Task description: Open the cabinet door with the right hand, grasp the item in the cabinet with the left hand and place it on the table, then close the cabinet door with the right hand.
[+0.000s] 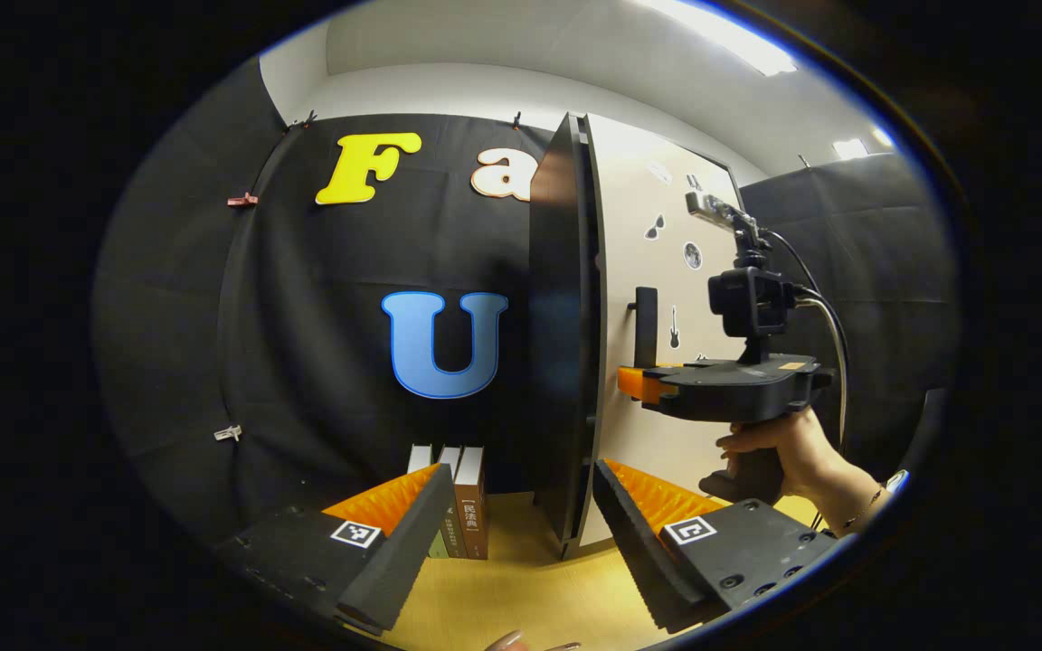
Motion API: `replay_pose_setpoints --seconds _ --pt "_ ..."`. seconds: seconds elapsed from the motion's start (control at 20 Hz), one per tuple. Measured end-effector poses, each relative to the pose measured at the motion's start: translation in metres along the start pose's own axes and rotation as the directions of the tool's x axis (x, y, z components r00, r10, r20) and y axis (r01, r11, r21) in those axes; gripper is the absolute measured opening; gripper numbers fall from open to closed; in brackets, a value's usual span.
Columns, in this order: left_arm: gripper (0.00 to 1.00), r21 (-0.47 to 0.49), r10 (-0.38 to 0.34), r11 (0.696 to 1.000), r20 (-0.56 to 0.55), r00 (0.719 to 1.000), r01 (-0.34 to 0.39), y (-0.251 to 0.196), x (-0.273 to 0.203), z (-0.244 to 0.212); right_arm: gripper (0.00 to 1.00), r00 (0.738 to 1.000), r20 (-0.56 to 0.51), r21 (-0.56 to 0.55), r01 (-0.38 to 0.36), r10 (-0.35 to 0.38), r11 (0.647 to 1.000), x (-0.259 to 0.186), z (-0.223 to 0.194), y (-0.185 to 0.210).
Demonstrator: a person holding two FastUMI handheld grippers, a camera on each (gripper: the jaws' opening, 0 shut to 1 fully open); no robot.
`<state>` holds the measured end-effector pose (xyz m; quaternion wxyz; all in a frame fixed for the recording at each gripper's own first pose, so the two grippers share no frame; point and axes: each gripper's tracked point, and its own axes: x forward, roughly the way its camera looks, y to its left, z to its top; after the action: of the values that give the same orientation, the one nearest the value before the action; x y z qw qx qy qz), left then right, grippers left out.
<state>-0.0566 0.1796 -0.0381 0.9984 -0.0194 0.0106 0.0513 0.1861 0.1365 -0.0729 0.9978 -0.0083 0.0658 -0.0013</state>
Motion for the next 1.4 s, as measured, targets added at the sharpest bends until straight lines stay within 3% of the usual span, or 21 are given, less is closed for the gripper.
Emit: replay_pose_setpoints --seconds 0.5,0.8,1.4 --pt "0.98 0.03 -0.011 0.999 -0.001 1.0 0.011 -0.026 -0.015 0.0 0.19 0.993 -0.028 0.031 -0.117 0.117 0.993 -0.052 0.004 -0.004" --pt "0.98 0.017 -0.054 0.998 -0.01 0.998 0.054 -0.055 -0.026 -0.004 0.19 0.986 -0.043 0.03 -0.162 0.163 0.986 -0.084 0.003 -0.017" --pt "0.98 0.058 -0.243 0.968 -0.013 0.97 0.243 -0.136 -0.017 -0.007 0.19 0.987 -0.044 0.09 -0.15 0.154 0.985 -0.145 0.002 -0.066"
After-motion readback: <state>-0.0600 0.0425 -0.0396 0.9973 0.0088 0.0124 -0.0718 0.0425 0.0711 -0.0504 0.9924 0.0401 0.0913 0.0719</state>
